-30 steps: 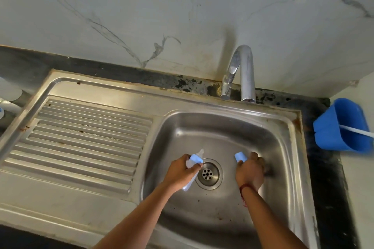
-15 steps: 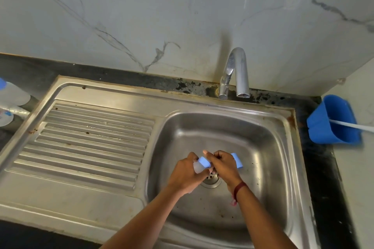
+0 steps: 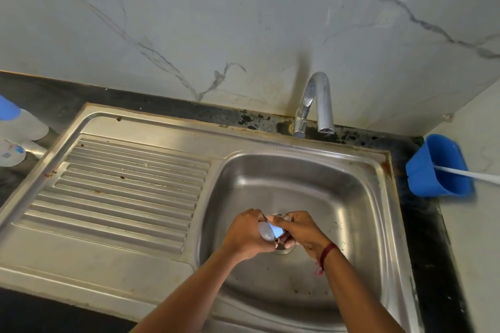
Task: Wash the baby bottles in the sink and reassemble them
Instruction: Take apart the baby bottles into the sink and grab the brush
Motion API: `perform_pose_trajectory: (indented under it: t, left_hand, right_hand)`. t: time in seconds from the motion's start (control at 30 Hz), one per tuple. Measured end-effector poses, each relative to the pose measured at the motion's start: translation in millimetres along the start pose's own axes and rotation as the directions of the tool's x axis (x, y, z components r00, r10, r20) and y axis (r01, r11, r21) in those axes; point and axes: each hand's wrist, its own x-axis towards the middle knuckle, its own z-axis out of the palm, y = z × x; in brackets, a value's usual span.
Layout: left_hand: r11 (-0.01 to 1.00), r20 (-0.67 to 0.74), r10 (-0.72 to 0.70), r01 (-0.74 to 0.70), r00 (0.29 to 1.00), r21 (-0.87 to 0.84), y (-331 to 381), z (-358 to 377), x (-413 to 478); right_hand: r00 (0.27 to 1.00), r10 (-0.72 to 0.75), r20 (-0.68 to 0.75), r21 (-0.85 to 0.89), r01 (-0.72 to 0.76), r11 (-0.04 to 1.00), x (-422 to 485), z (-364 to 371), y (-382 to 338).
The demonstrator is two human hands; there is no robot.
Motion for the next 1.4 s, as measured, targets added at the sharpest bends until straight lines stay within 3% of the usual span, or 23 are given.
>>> perform_pose_trajectory:
  t: [0.37, 0.5, 0.63, 0.77, 0.93, 1.03, 1.17, 1.27, 1.4]
  left_hand:
    - [1.0, 0.18, -0.022, 0.022, 0.983, 0.0, -5.7, -12.4, 8.8]
    - [0.999, 0.214, -0.023, 0.015, 0.976, 0.04, -8.4, -12.4, 7.8]
    - [0.999, 0.179, -0.012, 0.007, 0.984, 0.032, -11.4, -9.3, 3.9]
    - [0.999, 0.172, 0.003, -0.009, 0.985, 0.037, -12.1, -7.1, 1.8]
    - [0.998, 0.161, 0.015, -0.023, 0.987, 0.051, -13.4, -6.8, 0.9]
    - [0.998, 0.165, 0.009, -0.019, 0.986, 0.062, -14.8, -6.7, 1.1]
    - [0.998, 0.167, 0.018, -0.028, 0.986, 0.056, -15.0, -6.6, 1.6]
    - [0.997, 0.161, 0.033, -0.043, 0.986, 0.059, -15.0, -6.4, 0.5]
    - [0.997, 0.162, 0.038, -0.048, 0.986, 0.057, -17.5, -5.7, -0.8]
  right_hand:
    - [0.994, -0.037, 0.102, 0.053, 0.032, 0.998, 0.9, -9.4, 12.5]
    - [0.984, -0.111, 0.137, -0.03, 0.116, 0.993, 2.8, -12.2, 21.8]
    - [0.992, -0.041, 0.117, 0.101, 0.029, 0.994, -5.6, -7.3, 13.4]
    - [0.99, 0.036, 0.138, -0.129, -0.018, 0.991, -7.5, -1.6, 10.4]
    - [0.984, -0.088, 0.156, -0.043, 0.095, 0.995, -1.3, -5.7, 20.6]
    - [0.976, -0.152, 0.155, -0.12, 0.172, 0.978, 1.7, -6.8, 25.5]
    - [0.99, -0.047, 0.132, 0.008, 0.046, 0.999, -4.0, -0.7, 15.9]
    - [0.989, 0.056, 0.139, -0.129, -0.038, 0.991, -7.6, 2.5, 10.5]
    - [0.988, 0.017, 0.156, -0.129, 0.003, 0.992, -5.3, 1.7, 13.5]
